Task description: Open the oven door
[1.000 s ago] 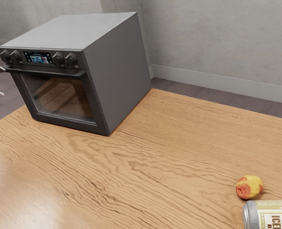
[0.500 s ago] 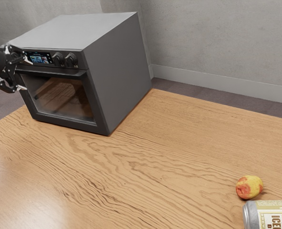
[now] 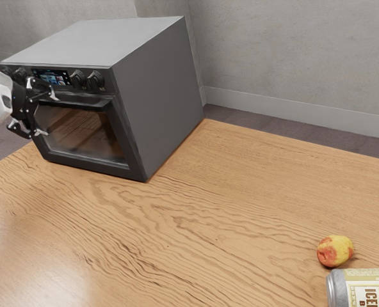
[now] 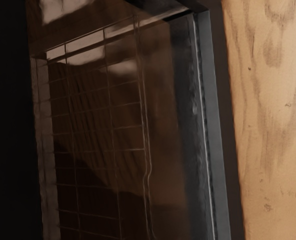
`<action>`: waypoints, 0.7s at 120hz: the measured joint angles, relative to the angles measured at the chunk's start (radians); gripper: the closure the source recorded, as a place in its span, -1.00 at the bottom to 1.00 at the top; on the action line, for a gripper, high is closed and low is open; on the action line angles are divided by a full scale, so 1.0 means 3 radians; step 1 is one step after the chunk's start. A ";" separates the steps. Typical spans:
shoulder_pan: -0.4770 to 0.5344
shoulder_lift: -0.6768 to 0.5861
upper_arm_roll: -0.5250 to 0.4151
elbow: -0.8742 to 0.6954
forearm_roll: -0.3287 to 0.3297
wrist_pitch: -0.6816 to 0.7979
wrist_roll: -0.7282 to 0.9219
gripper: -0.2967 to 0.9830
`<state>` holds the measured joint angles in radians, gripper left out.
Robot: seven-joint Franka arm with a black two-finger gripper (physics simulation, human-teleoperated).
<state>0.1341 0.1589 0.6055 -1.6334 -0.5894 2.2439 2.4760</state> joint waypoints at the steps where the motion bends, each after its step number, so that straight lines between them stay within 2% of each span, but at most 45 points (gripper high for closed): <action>1: -0.0020 -0.0046 0.0003 -0.0057 0.0023 0.0011 0.0003 -0.55; 5: -0.0096 -0.0295 0.0003 -0.0334 0.0169 0.0062 0.0005 -0.51; 8: -0.0183 -0.0775 -0.0066 -0.0793 0.0489 0.0123 -0.0028 -0.46; 12: -0.0181 -0.1692 -0.0289 -0.1582 0.1192 0.0180 -0.0143 -0.32; 15: -0.0174 -0.2477 -0.0524 -0.2147 0.1755 0.0128 -0.0261 -0.35; 18: -0.0232 -0.3108 -0.0825 -0.2508 0.2222 0.0001 -0.0385 -0.38; 22: -0.0408 -0.3598 -0.1255 -0.2503 0.2648 -0.0215 -0.0554 -0.41; 26: -0.0519 -0.3562 -0.1524 -0.1926 0.2808 -0.0440 -0.0756 -0.43; 30: -0.0527 -0.3105 -0.1595 -0.1101 0.2803 -0.0717 -0.1007 -0.45; 33: -0.0519 -0.2499 -0.1633 -0.0327 0.2762 -0.0946 -0.1222 -0.46; 37: -0.0515 -0.1780 -0.1702 0.0460 0.2732 -0.1218 -0.1508 -0.48; 44: -0.0511 -0.0878 -0.1785 0.1168 0.2650 -0.1587 -0.2032 -0.49; 54: -0.0407 -0.0231 -0.1802 0.1419 0.2275 -0.1978 -0.2732 -0.51; 61: -0.0187 0.0063 -0.1806 0.1407 0.2065 -0.2179 -0.3165 -0.52; 69: 0.0026 0.0185 -0.1807 0.1386 0.1915 -0.2348 -0.3610 -0.52; 84: 0.0076 0.0229 -0.1808 0.1379 0.1778 -0.2549 -0.4324 -0.53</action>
<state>0.1570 0.2275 0.0630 -1.2197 -0.0561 1.4792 1.1789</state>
